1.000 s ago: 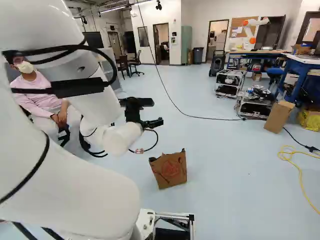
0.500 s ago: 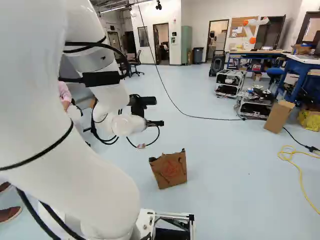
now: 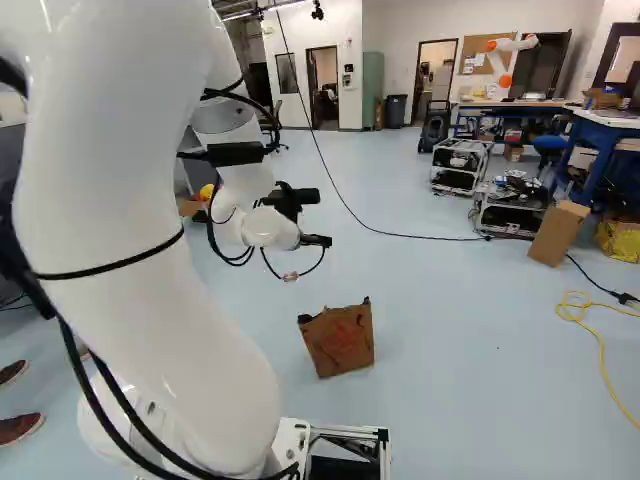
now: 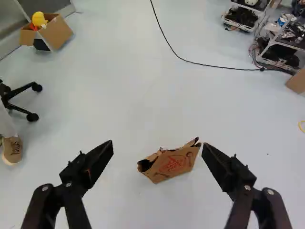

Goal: Pick up the grocery bag from the ground

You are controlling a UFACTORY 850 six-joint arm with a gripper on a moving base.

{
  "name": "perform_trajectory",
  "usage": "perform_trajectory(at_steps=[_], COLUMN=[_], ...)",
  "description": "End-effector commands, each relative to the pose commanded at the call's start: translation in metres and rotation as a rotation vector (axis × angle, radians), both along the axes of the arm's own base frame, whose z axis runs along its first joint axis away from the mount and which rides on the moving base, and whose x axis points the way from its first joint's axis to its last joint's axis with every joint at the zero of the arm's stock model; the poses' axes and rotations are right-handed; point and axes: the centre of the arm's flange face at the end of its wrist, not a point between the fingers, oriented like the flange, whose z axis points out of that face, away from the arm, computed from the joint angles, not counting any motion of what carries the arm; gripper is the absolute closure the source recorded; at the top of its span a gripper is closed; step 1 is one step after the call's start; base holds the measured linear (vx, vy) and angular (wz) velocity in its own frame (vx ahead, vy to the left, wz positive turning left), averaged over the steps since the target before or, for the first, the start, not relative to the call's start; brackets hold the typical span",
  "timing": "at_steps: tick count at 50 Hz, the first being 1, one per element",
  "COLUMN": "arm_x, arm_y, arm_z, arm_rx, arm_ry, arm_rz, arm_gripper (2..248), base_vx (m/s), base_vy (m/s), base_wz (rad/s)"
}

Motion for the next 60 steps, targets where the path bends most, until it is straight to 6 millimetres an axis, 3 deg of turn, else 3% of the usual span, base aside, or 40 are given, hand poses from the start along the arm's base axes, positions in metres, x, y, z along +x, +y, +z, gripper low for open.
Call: perform_trajectory(at_steps=[46, 60], arm_x=[0.12, 0.145], arm_y=[-0.056, -0.061], arm_z=[-0.026, -0.036], arm_rx=[0.023, 0.184], arm_ry=[0.215, 0.334], arm_rz=[-0.122, -0.32], arm_gripper=[3, 3], base_vx=[0.0, 0.0], base_vy=[0.0, 0.0], base_wz=[0.0, 0.0])
